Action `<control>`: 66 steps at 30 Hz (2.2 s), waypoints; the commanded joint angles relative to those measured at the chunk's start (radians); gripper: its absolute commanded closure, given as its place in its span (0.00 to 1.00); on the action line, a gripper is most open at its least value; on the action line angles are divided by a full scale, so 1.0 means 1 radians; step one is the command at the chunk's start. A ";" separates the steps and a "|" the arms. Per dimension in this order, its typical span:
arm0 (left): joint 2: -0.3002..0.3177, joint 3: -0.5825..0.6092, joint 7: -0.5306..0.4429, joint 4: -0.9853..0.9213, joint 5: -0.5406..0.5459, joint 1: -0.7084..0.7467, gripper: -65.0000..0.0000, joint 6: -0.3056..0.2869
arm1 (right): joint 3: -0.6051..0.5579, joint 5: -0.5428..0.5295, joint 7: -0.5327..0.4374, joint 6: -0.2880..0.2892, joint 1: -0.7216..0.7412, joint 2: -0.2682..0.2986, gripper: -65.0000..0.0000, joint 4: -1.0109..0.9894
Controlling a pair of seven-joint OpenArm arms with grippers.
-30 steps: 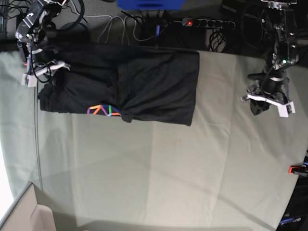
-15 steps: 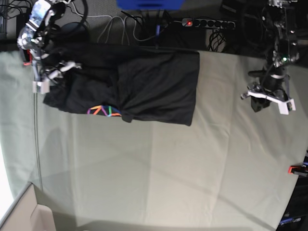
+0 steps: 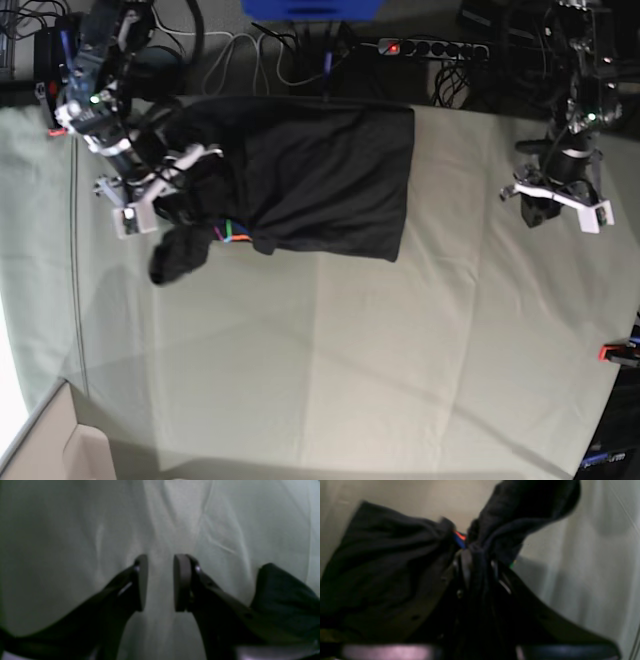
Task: Layout the t-shirt on the table in an organized manner, then fold the t-shirt properly
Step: 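Fold the held end over the folded stack with the right gripper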
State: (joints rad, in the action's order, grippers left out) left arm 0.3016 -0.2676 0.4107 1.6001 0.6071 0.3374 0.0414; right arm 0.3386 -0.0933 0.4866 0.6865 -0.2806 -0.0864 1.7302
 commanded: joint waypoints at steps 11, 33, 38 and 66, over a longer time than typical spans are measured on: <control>0.006 -0.126 -0.022 0.085 0.003 0.053 0.74 -0.004 | -0.223 -0.020 -0.030 0.012 -0.012 0.007 1.00 0.012; 0.006 -0.275 -0.022 0.119 0.003 0.095 0.74 -0.004 | -0.553 -0.021 -0.030 -0.583 0.102 -0.033 1.00 -0.177; 0.006 -0.278 -0.022 0.116 0.003 0.087 0.74 -0.004 | -0.631 -0.021 -0.030 -0.584 0.097 -0.033 1.00 -0.177; 0.009 -0.272 -0.022 0.118 0.003 0.081 0.74 -0.004 | -0.872 -0.027 -0.033 -0.577 0.172 -0.036 0.41 -0.160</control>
State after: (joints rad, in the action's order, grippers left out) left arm 0.2939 -0.5339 0.4149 1.7023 0.6113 0.4217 0.0414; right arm -0.5320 -0.1081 0.4820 0.1020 -0.1200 -0.1116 1.5536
